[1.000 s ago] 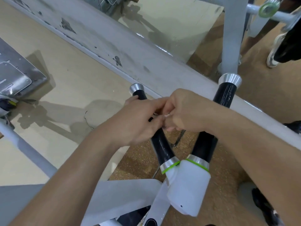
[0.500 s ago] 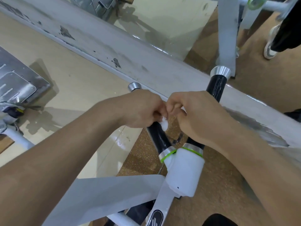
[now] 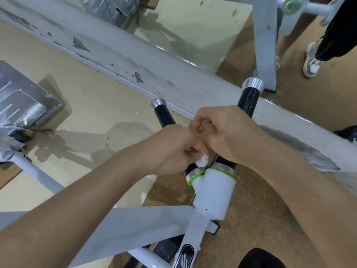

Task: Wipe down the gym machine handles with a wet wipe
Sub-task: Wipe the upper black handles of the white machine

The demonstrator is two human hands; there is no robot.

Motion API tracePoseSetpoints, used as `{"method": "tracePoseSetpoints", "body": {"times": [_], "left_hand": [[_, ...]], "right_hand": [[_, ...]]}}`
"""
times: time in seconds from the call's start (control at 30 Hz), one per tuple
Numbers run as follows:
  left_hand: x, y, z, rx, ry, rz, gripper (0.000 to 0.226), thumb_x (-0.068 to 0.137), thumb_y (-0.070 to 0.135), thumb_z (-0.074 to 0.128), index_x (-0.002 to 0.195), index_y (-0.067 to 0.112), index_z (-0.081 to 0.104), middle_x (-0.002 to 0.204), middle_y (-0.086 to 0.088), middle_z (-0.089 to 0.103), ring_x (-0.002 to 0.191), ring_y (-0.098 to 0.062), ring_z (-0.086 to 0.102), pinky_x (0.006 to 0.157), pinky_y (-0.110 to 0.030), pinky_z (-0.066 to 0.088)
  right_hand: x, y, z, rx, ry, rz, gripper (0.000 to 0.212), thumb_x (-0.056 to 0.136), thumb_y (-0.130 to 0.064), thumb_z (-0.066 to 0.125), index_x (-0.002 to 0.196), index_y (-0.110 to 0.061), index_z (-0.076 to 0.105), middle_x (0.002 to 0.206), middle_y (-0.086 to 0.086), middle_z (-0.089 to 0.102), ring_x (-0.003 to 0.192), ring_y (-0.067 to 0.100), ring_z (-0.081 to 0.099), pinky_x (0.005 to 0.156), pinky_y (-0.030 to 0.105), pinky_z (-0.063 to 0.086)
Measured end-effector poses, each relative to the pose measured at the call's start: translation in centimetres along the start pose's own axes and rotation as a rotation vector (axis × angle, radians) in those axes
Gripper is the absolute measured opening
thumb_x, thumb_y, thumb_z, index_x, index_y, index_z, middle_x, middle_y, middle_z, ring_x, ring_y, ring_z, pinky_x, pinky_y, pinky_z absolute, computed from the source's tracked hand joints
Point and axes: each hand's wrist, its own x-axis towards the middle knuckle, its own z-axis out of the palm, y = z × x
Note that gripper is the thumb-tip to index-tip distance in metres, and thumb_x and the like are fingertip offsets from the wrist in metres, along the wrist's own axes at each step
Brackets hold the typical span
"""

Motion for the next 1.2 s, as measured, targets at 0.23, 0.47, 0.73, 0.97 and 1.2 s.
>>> {"method": "tracePoseSetpoints", "body": {"times": [0.23, 0.47, 0.73, 0.97, 1.2], "left_hand": [[-1.9, 1.1, 3.1, 0.024, 0.218, 0.069, 0.022, 0.081, 0.027, 0.029, 0.062, 0.036, 0.035, 0.057, 0.019, 0.046, 0.064, -0.001, 0.048, 0.105, -0.033, 0.029], [-6.6, 3.9, 6.7, -0.473, 0.871, -0.264, 0.013, 0.094, 0.027, 0.053, 0.091, 0.033, 0.065, 0.094, 0.024, 0.067, 0.095, 0.006, 0.062, 0.082, -0.005, 0.041], [-6.5, 5.9, 9.4, -1.310, 1.030, -0.630, 0.020, 0.077, 0.007, 0.071, 0.075, 0.027, 0.075, 0.067, -0.002, 0.071, 0.053, -0.011, 0.062, 0.054, -0.022, 0.053], [-5.4, 6.2, 10.0, -1.455, 1.019, -0.597, 0.009, 0.069, 0.024, 0.074, 0.077, 0.022, 0.076, 0.076, -0.002, 0.072, 0.067, -0.013, 0.067, 0.060, -0.021, 0.053], [-3.4, 5.1, 10.9, -1.861, 1.063, -0.708, 0.010, 0.087, 0.015, 0.064, 0.078, 0.019, 0.064, 0.075, -0.009, 0.056, 0.059, -0.016, 0.047, 0.050, -0.025, 0.042]], "right_hand": [[-0.8, 0.8, 0.9, -0.346, -0.096, -0.186, 0.041, 0.085, -0.011, 0.049, 0.124, -0.018, 0.055, 0.108, 0.004, 0.063, 0.101, 0.027, 0.058, 0.087, 0.036, 0.043], [-3.2, 0.0, -0.9, -0.295, -0.231, -0.153, 0.041, 0.096, -0.013, 0.043, 0.130, -0.035, 0.047, 0.096, -0.007, 0.061, 0.097, 0.012, 0.051, 0.085, 0.023, 0.037], [-4.5, 0.3, 1.4, -0.314, -0.081, -0.150, 0.041, 0.093, -0.025, 0.023, 0.111, -0.041, 0.057, 0.088, -0.014, 0.067, 0.097, 0.006, 0.055, 0.106, 0.019, 0.005], [-4.8, -1.3, 1.8, -0.321, -0.080, -0.187, 0.039, 0.097, -0.023, 0.039, 0.129, -0.040, 0.052, 0.125, -0.015, 0.060, 0.118, 0.009, 0.050, 0.105, 0.024, 0.019], [-3.5, -1.2, 3.1, -0.220, 0.083, -0.118, 0.030, 0.094, -0.020, 0.047, 0.114, -0.034, 0.065, 0.093, -0.009, 0.070, 0.081, 0.013, 0.062, 0.076, 0.027, 0.037]]}}
